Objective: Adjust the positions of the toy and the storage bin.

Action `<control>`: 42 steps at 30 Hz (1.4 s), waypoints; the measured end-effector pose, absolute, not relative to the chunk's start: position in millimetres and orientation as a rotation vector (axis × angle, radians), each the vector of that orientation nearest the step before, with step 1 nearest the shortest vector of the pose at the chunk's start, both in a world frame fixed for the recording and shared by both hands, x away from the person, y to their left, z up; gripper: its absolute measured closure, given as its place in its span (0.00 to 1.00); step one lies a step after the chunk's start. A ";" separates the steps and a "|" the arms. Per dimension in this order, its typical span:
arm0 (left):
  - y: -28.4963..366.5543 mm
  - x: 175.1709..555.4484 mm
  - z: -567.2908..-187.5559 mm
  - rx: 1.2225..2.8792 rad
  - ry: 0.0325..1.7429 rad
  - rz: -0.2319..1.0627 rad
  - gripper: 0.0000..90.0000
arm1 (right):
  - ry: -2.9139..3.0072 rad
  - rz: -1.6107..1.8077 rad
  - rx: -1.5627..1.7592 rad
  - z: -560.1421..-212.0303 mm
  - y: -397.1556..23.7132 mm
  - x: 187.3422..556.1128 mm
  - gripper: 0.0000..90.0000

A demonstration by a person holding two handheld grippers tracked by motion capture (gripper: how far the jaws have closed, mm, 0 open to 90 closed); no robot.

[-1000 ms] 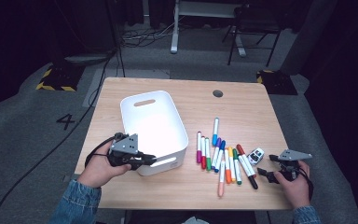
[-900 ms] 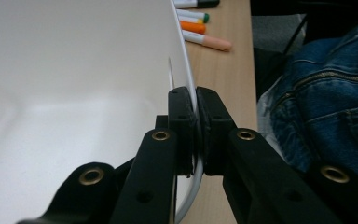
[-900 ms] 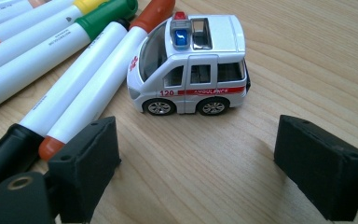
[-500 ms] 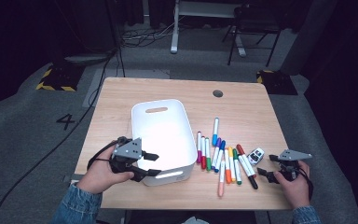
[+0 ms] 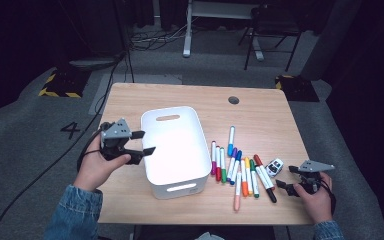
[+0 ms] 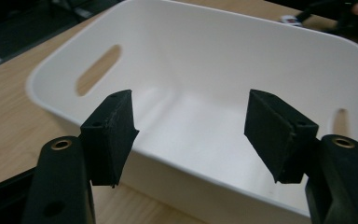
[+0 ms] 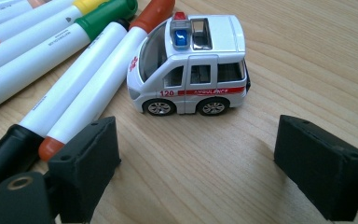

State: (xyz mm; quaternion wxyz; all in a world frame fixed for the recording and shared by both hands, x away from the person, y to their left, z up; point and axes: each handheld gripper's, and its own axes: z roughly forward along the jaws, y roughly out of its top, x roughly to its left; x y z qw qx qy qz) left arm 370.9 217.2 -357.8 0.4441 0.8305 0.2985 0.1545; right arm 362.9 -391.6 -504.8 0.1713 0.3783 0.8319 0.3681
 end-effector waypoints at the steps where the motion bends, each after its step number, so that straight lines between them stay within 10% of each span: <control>1: 220.4 374.5 -358.2 2.059 0.769 0.400 0.35 | 2.361 1.045 1.075 -504.8 -391.5 362.8 0.16; 42: 191.2 367.9 -383.6 2.151 0.627 0.261 0.39 | 2.364 1.039 1.065 -504.8 -391.6 361.1 0.16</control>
